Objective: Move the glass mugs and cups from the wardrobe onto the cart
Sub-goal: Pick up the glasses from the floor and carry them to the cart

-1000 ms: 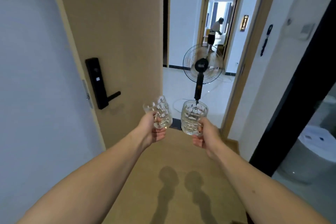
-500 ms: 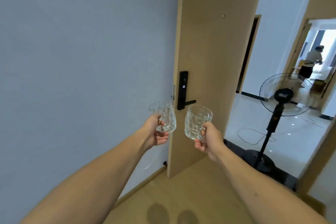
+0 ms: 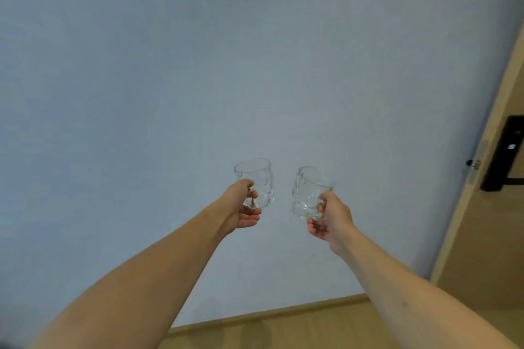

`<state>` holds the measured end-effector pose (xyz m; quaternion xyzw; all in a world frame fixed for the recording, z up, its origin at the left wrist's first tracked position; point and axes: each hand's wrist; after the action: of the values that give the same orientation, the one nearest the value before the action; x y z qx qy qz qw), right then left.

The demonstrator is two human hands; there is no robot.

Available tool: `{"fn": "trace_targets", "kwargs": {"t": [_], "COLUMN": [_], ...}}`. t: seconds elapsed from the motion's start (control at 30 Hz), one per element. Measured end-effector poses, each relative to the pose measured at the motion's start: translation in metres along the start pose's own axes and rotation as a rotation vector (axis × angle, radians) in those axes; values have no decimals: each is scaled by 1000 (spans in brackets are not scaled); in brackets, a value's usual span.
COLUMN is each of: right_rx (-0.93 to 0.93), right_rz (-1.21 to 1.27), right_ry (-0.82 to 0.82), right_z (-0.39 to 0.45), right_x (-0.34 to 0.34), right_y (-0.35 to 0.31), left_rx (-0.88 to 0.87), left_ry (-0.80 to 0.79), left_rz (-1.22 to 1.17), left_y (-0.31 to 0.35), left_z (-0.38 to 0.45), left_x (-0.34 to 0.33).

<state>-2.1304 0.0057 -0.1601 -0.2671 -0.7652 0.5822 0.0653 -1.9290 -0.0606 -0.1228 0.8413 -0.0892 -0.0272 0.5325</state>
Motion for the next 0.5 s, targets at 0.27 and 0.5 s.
{"fn": "trace_targets", "kwargs": {"t": [0.27,0.5], "right_rx": [-65,-108], "right_rz": [-127,-261], "right_ry": [-268,-489], "right_z": [-29,-52], "right_x": [-177,-298], "right_y": [57,102], "left_rx": [41,77], "left_ry": [276,488], "left_rz": [-134,-285], "left_y": [-29,-77], "left_z": [-41,-70], "left_x": [177,296]}}
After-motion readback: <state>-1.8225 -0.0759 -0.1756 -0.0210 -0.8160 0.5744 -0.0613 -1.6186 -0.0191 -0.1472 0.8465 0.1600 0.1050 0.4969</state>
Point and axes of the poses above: each hand's wrist, its own z-axis towards the middle knuckle, its own x-axis out of the back of the hand, y = z × x
